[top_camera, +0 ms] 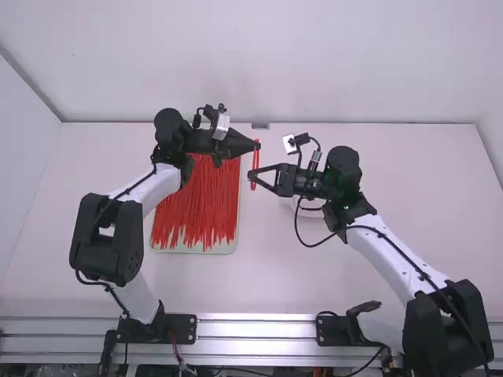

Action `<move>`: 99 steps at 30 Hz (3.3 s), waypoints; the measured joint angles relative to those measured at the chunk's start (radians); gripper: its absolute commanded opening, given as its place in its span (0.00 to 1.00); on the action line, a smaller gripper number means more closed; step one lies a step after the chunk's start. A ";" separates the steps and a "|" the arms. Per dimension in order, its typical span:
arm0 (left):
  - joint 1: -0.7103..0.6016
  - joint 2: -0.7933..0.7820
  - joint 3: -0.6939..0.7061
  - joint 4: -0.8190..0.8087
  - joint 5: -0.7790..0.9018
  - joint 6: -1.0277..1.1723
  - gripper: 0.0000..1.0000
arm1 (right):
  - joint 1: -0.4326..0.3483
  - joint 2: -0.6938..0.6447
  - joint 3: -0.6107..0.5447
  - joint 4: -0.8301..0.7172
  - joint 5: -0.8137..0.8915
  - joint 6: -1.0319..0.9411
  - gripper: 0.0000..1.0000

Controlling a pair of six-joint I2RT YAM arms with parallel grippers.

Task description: Fasten the cable tie

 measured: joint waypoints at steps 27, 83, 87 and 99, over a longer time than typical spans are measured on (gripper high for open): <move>-0.002 0.000 0.000 0.135 0.010 -0.015 0.02 | -0.016 0.000 0.000 0.000 0.016 0.117 0.00; -0.027 0.000 0.000 0.135 -0.012 0.042 0.02 | -0.031 0.000 0.000 0.003 0.035 0.174 0.00; -0.027 0.000 0.000 0.135 -0.015 0.041 0.02 | -0.031 0.000 0.000 0.003 0.038 0.178 0.00; -0.026 0.000 0.000 0.146 -0.016 0.042 0.02 | -0.031 0.000 0.000 -0.001 0.042 0.179 0.00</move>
